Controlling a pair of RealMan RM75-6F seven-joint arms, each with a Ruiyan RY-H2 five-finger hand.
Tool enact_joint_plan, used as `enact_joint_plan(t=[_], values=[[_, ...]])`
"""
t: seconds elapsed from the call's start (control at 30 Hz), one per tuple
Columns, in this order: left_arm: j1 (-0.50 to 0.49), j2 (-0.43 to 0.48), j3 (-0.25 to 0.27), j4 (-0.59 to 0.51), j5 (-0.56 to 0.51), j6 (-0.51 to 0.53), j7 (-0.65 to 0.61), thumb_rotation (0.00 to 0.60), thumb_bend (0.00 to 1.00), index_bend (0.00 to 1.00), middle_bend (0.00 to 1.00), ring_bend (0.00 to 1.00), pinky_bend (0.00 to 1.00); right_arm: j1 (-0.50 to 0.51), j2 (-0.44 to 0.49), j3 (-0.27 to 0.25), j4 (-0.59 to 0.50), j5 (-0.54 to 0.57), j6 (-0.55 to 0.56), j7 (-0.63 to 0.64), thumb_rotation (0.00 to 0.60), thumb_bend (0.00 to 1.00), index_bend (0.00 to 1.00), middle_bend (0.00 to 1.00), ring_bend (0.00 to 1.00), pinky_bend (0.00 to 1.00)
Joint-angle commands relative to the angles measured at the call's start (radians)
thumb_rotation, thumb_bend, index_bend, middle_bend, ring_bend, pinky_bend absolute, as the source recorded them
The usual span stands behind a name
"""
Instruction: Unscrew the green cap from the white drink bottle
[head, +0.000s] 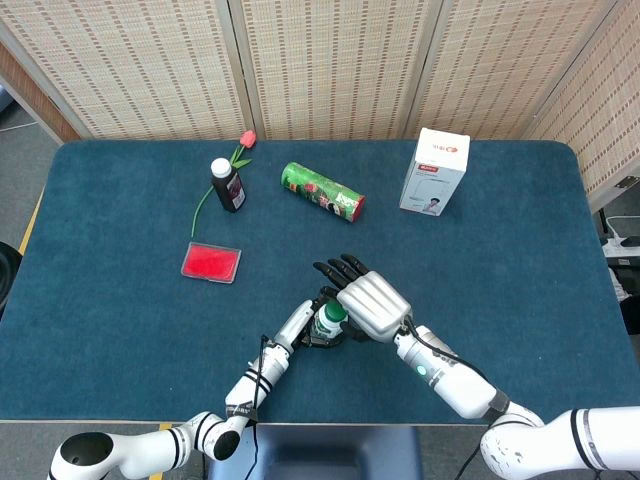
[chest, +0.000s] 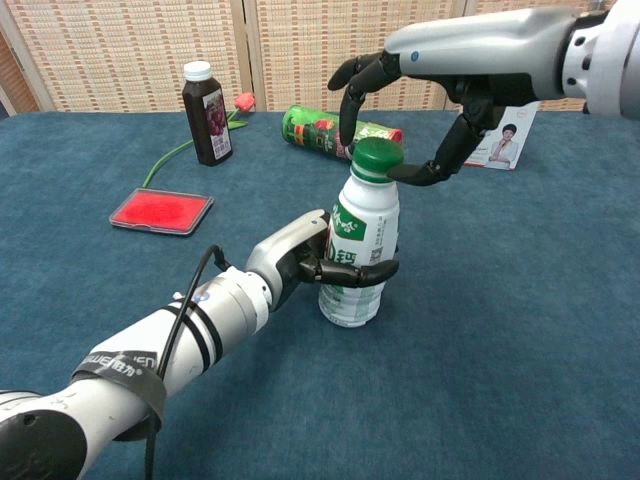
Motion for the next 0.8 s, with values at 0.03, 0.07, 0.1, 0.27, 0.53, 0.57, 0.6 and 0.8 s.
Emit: enact_joint_plan(t=[0.03, 0.07, 0.1, 0.27, 0.53, 0.57, 0.6, 0.8], values=[[0.000, 0.000, -0.001, 0.001, -0.002, -0.001, 0.000, 0.600, 0.92, 0.76, 0.88, 0.41, 0.13, 0.002, -0.007, -0.001, 0.002, 0.002, 0.010, -0.009, 0.600, 0.31, 0.35, 0.00, 0.00, 0.00], [0.000, 0.001, -0.002, 0.002, -0.002, -0.001, 0.001, 0.600, 0.92, 0.76, 0.88, 0.41, 0.13, 0.003, -0.010, 0.000, 0.002, 0.005, 0.013, -0.011, 0.600, 0.31, 0.35, 0.00, 0.00, 0.00], [0.001, 0.001, -0.002, 0.002, -0.003, -0.001, 0.001, 0.600, 0.92, 0.76, 0.88, 0.41, 0.13, 0.004, -0.012, 0.000, 0.001, 0.008, 0.015, -0.013, 0.600, 0.31, 0.36, 0.00, 0.00, 0.00], [0.000, 0.000, -0.001, -0.002, 0.000, 0.000, 0.003, 0.600, 0.92, 0.76, 0.88, 0.41, 0.13, 0.009, -0.023, 0.001, 0.005, 0.020, 0.022, -0.020, 0.600, 0.31, 0.38, 0.00, 0.00, 0.00], [0.001, 0.001, 0.001, -0.006, 0.002, 0.000, 0.003, 0.600, 0.92, 0.76, 0.88, 0.41, 0.13, 0.012, -0.025, 0.000, 0.003, 0.029, 0.033, -0.028, 0.600, 0.31, 0.40, 0.00, 0.00, 0.00], [0.001, 0.001, 0.001, -0.006, 0.002, 0.000, 0.003, 0.600, 0.92, 0.76, 0.88, 0.41, 0.13, 0.012, -0.025, 0.000, 0.003, 0.029, 0.033, -0.028, 0.600, 0.31, 0.40, 0.00, 0.00, 0.00], [0.001, 0.001, 0.001, -0.006, 0.002, 0.000, 0.003, 0.600, 0.92, 0.76, 0.88, 0.41, 0.13, 0.012, -0.025, 0.000, 0.003, 0.031, 0.035, -0.030, 0.600, 0.31, 0.40, 0.00, 0.00, 0.00], [0.003, 0.001, 0.003, -0.003, 0.003, 0.001, 0.000, 0.600, 0.91, 0.76, 0.88, 0.41, 0.13, 0.003, -0.021, 0.005, 0.004, 0.015, 0.049, -0.010, 0.600, 0.31, 0.41, 0.00, 0.00, 0.00]])
